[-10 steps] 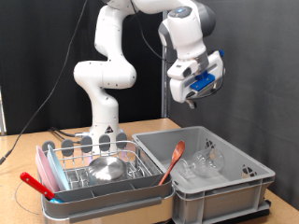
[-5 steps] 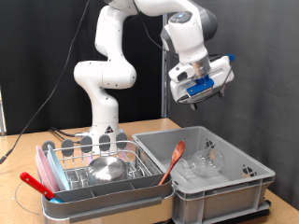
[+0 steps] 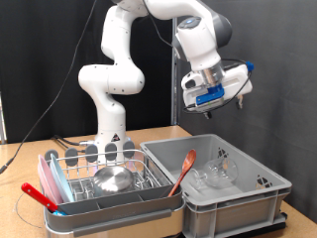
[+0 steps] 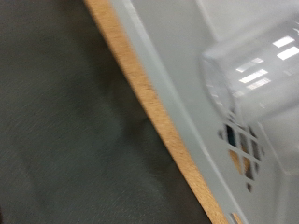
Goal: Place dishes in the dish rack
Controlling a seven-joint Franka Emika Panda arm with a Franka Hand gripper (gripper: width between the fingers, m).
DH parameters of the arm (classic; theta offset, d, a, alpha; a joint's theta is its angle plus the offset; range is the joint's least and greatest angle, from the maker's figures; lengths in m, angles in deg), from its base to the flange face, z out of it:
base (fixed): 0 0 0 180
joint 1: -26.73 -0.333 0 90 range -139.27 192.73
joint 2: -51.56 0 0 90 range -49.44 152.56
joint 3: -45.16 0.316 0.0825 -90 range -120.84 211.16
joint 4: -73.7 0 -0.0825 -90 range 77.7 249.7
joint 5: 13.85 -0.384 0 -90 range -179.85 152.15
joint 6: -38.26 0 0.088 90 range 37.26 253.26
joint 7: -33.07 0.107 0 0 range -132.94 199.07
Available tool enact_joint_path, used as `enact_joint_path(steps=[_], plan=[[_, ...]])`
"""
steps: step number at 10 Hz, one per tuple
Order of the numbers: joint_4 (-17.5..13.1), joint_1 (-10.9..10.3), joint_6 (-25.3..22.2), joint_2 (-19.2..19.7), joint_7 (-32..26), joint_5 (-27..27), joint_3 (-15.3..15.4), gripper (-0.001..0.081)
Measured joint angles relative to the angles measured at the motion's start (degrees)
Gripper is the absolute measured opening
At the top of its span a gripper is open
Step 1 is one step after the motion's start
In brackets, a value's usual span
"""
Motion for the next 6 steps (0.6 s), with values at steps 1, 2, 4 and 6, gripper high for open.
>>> enact_joint_path(steps=[1, 2, 4, 6], plan=[[-0.87, 1.61, -1.19, 0.19, 8.25, 1.79, 1.98, 0.0808], [-1.91, 3.27, -2.12, 0.71, 15.42, 2.37, 3.75, 0.0808], [-4.26, 7.01, -4.82, 2.63, 27.84, 3.35, 5.99, 0.0808], [-6.05, 9.67, -11.05, 3.37, 35.43, 4.76, 5.55, 0.0808]])
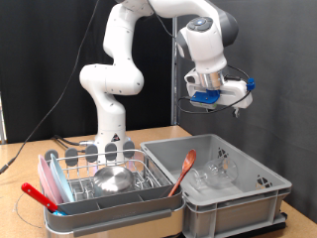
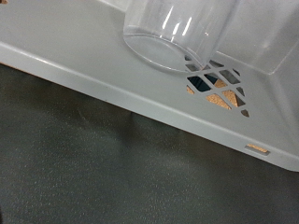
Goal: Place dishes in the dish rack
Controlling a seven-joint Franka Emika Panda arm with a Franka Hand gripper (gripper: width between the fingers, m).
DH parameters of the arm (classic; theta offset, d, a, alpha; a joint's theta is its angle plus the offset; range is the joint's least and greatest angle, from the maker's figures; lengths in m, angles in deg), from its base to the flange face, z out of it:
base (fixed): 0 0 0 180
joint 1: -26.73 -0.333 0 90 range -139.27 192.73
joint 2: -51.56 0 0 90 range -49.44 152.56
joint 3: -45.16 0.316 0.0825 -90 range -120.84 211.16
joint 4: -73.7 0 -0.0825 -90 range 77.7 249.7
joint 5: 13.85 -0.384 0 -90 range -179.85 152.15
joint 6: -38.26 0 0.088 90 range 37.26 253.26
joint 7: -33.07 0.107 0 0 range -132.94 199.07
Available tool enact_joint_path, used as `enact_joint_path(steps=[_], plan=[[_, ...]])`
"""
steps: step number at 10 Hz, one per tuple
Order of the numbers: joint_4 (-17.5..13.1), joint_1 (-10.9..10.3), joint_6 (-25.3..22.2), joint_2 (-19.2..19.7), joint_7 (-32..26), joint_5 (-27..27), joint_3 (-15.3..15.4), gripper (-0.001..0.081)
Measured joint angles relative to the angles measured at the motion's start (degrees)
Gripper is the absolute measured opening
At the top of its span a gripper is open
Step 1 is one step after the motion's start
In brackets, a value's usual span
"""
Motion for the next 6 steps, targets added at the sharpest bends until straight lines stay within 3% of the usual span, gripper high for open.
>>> enact_joint_path(steps=[2, 4, 6], plan=[[0.21, 0.4, 2.95, -0.37, -1.61, 3.43, 1.61, 0.0808], [-0.35, 2.55, 5.35, -2.91, 2.96, 13.44, 6.09, 0.0808], [-1.26, 3.87, 3.72, -7.24, 6.85, 22.26, 7.76, 0.0808]])
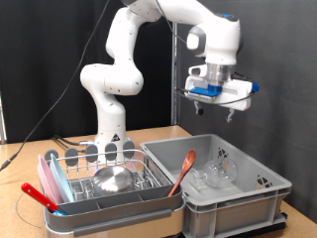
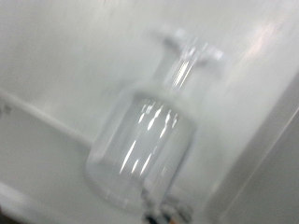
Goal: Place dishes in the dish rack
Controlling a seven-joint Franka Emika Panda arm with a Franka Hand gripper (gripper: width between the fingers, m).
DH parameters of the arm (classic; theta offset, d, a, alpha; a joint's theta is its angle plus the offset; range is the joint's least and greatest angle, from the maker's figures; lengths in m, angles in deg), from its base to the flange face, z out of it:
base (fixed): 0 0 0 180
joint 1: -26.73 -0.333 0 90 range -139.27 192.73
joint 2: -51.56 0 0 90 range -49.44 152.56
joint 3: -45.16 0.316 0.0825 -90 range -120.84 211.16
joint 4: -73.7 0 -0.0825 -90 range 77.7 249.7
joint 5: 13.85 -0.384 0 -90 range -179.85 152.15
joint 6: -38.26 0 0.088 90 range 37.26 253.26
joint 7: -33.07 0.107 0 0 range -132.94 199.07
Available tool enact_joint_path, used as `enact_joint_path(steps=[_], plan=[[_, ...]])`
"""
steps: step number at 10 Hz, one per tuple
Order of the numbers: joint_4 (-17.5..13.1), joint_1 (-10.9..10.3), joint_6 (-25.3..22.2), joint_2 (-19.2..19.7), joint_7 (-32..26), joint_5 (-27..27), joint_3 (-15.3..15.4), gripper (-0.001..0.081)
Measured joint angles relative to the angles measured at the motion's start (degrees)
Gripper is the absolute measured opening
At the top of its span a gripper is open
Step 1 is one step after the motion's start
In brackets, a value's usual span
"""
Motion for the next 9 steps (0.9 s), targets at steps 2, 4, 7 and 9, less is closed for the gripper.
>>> enact_joint_path(steps=[2, 4, 7, 9], plan=[[-0.92, 0.15, -4.68, -2.88, 0.62, 1.25, -2.14, 0.0808], [-1.93, 0.11, -6.72, -1.76, 0.21, 1.19, -3.74, 0.0808], [2.78, -0.38, 0.99, -4.34, 8.63, -5.69, -1.82, 0.0808], [5.64, -0.8, 2.06, -6.14, 13.03, -10.34, -1.68, 0.0808]])
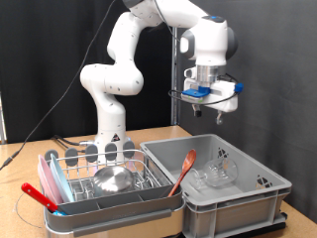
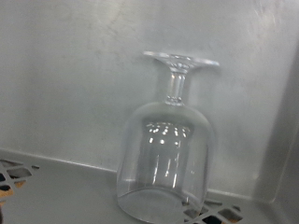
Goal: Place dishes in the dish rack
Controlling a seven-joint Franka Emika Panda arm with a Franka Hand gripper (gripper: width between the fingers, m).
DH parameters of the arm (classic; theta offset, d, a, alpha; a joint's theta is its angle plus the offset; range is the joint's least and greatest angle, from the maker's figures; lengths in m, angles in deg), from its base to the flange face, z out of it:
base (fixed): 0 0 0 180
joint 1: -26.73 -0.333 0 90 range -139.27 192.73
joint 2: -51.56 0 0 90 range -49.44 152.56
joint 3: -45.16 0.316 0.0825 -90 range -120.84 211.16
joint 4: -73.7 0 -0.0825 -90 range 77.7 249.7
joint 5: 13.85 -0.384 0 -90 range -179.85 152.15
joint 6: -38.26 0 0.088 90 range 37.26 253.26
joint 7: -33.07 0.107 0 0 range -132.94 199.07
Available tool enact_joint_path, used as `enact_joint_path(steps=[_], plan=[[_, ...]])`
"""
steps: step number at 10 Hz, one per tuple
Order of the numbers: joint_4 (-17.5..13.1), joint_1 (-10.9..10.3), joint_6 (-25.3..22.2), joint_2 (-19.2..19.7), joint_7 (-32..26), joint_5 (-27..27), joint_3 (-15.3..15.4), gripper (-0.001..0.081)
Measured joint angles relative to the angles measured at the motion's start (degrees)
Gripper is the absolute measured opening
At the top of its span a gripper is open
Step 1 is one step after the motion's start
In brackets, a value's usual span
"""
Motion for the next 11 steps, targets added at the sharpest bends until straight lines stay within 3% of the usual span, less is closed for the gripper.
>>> enact_joint_path(steps=[6, 9, 11], plan=[[2.21, 0.77, 1.08, -0.17, 1.65, -3.32, -0.65, 0.0808], [4.95, 1.64, 7.48, 0.24, 1.23, -5.3, 4.02, 0.0808], [6.01, 4.38, 9.67, 1.4, 1.26, -5.4, 8.61, 0.0808]])
